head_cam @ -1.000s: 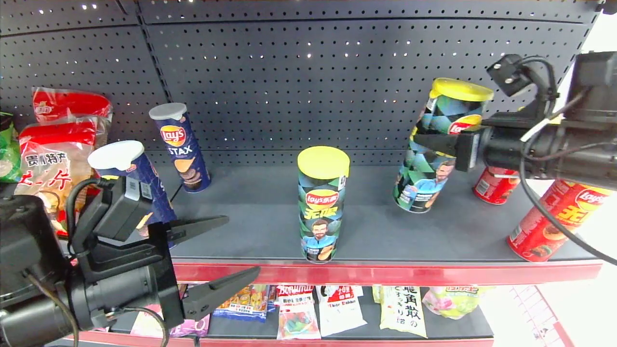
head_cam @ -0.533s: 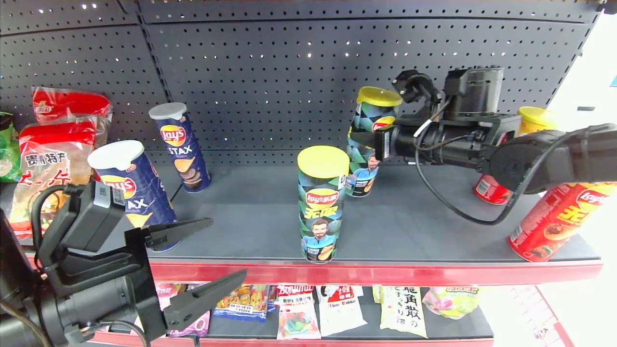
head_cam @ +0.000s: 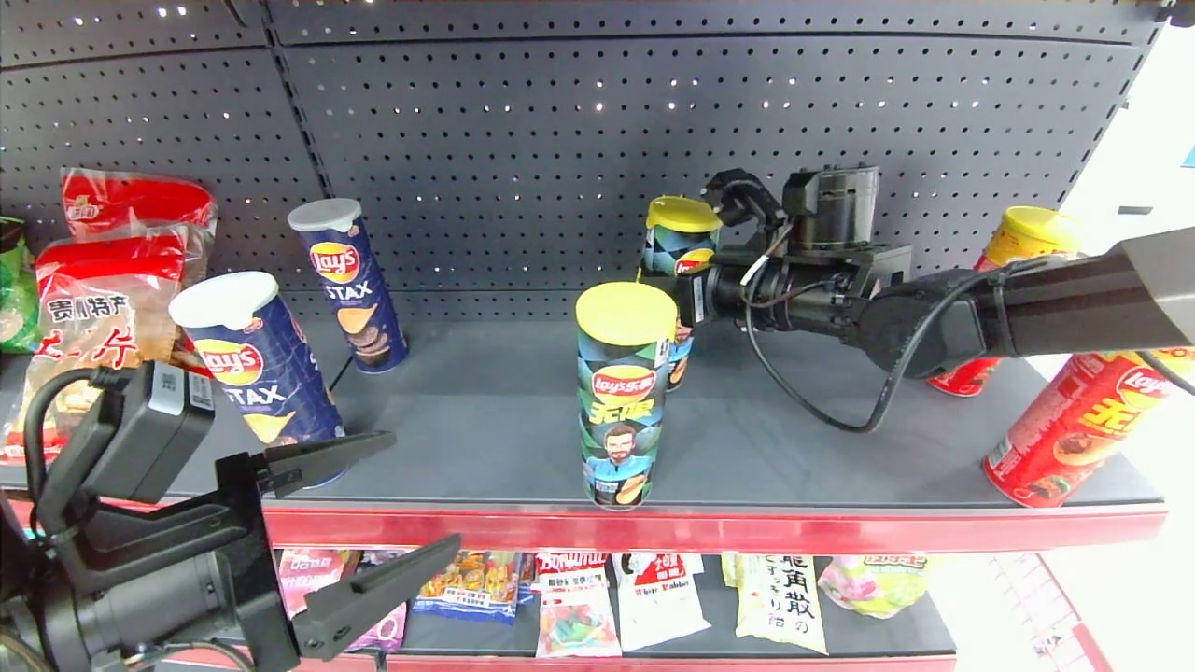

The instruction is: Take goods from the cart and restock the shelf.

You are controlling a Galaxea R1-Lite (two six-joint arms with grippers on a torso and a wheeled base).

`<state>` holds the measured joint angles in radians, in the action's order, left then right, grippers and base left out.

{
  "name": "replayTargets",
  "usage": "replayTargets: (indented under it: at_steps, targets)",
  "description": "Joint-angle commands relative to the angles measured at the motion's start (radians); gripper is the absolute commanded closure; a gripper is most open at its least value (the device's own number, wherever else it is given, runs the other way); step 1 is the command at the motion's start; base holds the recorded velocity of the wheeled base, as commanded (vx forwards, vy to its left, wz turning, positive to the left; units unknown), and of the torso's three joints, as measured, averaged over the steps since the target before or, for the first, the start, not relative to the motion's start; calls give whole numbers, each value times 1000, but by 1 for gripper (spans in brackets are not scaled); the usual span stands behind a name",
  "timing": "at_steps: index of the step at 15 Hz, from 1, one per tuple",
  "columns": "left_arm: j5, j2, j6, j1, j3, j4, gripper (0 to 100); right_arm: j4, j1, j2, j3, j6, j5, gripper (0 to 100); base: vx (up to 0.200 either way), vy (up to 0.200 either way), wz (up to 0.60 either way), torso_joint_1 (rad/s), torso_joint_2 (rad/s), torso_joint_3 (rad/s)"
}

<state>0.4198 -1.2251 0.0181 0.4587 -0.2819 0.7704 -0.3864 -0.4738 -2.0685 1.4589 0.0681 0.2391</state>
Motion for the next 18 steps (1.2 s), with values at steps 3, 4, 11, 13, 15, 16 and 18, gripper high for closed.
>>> replayTargets:
  at_steps: [3, 4, 11, 13, 15, 16, 18]
  targets:
    - [-4, 19, 0, 0, 0, -14, 0, 0, -11, -32, 21, 1, 0, 100, 0, 0, 0, 0, 0, 0]
    - [-4, 21, 0, 0, 1, -14, 0, 0, -12, -35, 21, 1, 0, 100, 0, 0, 0, 0, 0, 0]
    - [-4, 30, 0, 0, 3, -25, 0, 0, -11, -38, 18, 1, -1, 100, 0, 0, 0, 0, 0, 0]
    - [-4, 35, 0, 0, 3, -33, 0, 0, -11, -38, 14, 1, -3, 0, 0, 0, 0, 0, 0, 0]
    - [-4, 39, 0, 0, 3, -36, 0, 0, -11, -35, 12, -1, -4, 0, 0, 0, 0, 0, 0, 0]
    - [-6, 41, 0, 0, 3, -42, 0, 0, -11, -28, 8, -2, -6, 0, 0, 0, 0, 0, 0, 0]
    - [-6, 41, 0, 0, 4, -42, 0, 0, -11, -13, -5, -7, -9, 0, 0, 0, 0, 0, 0, 0]
